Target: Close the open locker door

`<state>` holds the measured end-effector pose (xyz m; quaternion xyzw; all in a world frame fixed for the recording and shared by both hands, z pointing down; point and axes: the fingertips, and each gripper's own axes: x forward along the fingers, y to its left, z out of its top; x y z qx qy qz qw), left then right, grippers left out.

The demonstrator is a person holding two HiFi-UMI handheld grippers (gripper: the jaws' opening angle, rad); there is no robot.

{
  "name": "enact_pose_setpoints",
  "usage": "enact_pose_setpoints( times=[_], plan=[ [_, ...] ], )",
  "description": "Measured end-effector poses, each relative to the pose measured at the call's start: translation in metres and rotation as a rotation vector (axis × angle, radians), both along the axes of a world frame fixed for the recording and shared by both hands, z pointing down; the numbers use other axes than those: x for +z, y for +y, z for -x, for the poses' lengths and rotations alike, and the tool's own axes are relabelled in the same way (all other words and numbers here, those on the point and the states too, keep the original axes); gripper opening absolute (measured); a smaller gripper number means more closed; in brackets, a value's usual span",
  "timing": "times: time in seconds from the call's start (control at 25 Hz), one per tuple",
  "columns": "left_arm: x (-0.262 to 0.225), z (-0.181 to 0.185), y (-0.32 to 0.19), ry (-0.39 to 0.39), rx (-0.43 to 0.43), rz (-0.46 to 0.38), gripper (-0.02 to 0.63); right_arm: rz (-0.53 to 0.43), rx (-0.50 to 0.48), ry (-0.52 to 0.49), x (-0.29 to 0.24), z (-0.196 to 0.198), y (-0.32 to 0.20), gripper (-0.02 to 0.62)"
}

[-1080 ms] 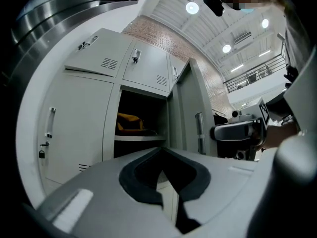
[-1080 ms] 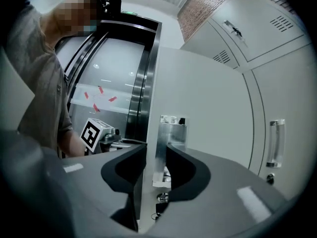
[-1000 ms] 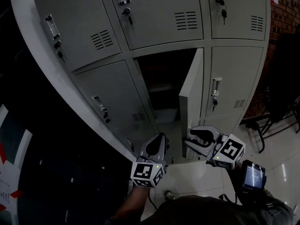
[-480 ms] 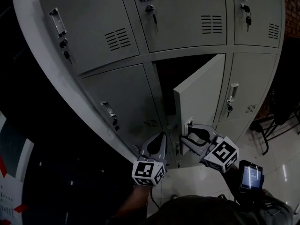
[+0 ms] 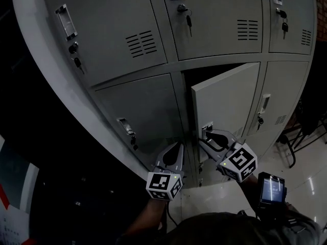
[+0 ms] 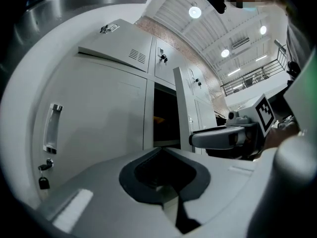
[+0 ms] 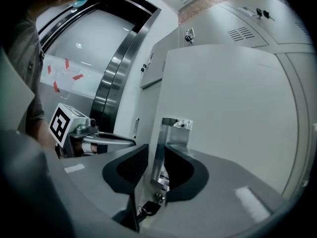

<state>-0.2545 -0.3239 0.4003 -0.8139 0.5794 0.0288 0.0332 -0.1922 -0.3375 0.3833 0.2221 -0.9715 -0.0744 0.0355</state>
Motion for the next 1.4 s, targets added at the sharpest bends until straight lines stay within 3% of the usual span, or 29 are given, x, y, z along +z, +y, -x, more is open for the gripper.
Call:
enact_pose_setpoints(
  times=[0.56,1.4],
  plan=[
    [-0.006,0.032,-0.016,-0.021,0.016,-0.004,0.000,0.021,0.118,-0.001,0.003,0.031,-0.065,0.035],
    [-0.002,0.045,-0.019,-0.005,0.014,0.001,0.000,0.007,0.226,-0.020,0.004,0.040,-0.089,0.032]
  ],
)
